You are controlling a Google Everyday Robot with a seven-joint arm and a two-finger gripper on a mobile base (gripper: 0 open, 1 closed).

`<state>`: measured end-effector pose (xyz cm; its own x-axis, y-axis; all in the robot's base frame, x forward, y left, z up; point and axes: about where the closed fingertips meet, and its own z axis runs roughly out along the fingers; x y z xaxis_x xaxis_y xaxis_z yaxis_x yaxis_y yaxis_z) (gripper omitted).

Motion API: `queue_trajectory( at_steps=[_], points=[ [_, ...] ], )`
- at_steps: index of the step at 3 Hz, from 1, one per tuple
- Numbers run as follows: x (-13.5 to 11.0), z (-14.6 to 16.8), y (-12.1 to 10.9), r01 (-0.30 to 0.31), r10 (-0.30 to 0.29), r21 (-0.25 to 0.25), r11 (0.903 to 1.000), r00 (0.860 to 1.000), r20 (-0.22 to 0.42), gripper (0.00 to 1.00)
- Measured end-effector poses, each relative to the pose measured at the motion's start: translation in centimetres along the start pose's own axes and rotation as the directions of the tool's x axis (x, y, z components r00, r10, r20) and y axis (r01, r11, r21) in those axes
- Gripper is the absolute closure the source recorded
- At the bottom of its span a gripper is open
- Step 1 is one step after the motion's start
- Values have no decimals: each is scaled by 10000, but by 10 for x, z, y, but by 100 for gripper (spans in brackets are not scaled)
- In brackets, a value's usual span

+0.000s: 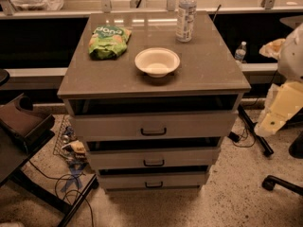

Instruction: Open top drawer

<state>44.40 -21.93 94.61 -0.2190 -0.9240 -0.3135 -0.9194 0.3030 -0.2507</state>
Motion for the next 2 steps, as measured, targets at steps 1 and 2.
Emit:
queue_trajectory(
  at_steps=[1, 2],
  points=[
    [20, 55, 3, -245, 211, 160, 9996, 9822, 1866, 0],
    [22, 116, -9, 104, -126, 107, 9999, 9724, 2330, 0]
  ],
)
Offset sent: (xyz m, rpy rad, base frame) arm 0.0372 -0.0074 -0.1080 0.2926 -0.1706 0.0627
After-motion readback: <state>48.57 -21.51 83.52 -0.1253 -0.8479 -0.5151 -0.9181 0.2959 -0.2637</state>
